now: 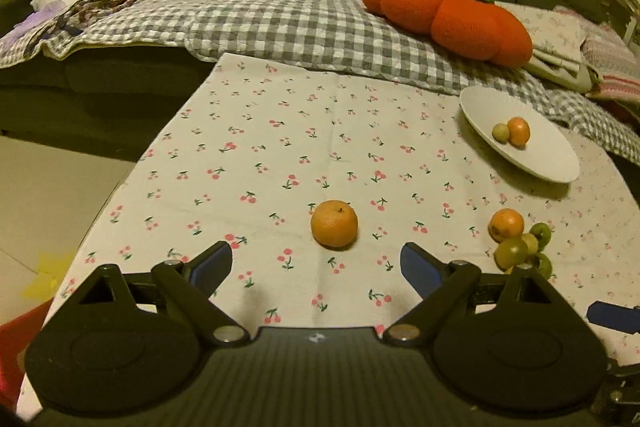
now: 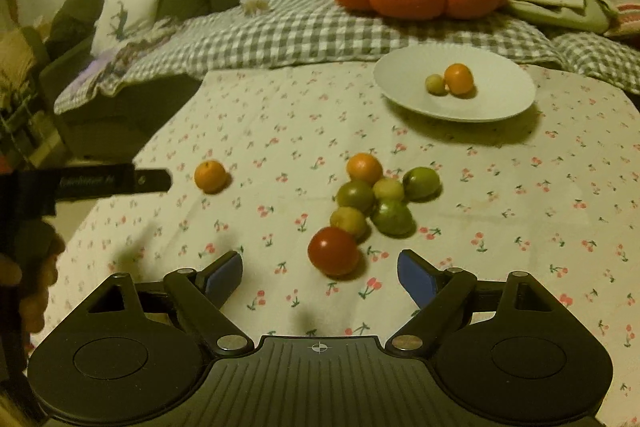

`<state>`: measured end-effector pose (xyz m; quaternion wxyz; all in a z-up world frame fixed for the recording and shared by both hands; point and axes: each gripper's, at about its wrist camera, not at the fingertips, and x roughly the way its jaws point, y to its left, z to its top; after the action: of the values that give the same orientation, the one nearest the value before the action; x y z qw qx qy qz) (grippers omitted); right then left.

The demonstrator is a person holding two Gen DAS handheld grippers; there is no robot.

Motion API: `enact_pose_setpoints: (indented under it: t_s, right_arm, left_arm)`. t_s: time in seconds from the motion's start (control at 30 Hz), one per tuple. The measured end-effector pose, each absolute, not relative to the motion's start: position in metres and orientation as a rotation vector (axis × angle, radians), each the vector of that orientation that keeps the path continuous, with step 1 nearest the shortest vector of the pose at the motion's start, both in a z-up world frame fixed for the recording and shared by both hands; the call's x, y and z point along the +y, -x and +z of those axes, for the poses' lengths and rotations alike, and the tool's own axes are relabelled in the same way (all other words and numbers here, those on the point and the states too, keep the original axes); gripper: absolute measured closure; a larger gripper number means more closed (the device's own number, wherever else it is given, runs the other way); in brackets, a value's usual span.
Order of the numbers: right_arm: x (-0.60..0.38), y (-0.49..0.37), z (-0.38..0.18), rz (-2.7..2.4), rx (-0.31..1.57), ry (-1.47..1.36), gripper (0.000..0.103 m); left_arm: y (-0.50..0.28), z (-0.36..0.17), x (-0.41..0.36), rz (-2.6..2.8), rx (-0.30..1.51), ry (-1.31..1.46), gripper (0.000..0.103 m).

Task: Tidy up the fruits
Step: 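Withdraw both grippers from the plate back toward the remaining fruits, then grasp the orange with the left gripper while the right grasps the red tomato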

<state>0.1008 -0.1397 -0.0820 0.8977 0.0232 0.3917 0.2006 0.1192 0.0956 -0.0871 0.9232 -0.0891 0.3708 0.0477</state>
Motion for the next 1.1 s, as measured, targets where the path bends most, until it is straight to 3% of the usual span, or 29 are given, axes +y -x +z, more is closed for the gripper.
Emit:
enact_pose_setpoints:
  t_s: [0.37,0.6,0.67,0.83,1.0,1.1]
  right_arm:
    - [-0.139,-0.120,-0.103,0.356,0.809,-0.059,0.022]
    - [-0.127,-0.130,-0.112,0.354,0.818,-0.045,0.037]
    - [-0.124,-0.132,-0.114,0.351,0.817,-0.048,0.041]
    - [-0.121,-0.134,-0.117,0.340,0.809,-0.025,0.054]
    - [-0.121,-0.139,-0.121,0.348,0.825,-0.043,0.069]
    - [-0.120,-0.137,-0.120,0.350,0.820,-0.036,0.069]
  left_arm:
    - [-0.145,-0.106,0.085,0.063,0.751,0.146,0.021]
    - [-0.158,-0.121,0.085,0.065,0.789,0.129,0.041]
    - [-0.161,-0.124,0.086,0.066,0.800,0.134,0.054]
    - [-0.163,-0.126,0.085,0.052,0.789,0.128,0.071]
    - [-0.162,-0.126,0.084,0.049,0.784,0.127,0.073]
    - [-0.161,-0.125,0.086,0.047,0.787,0.141,0.074]
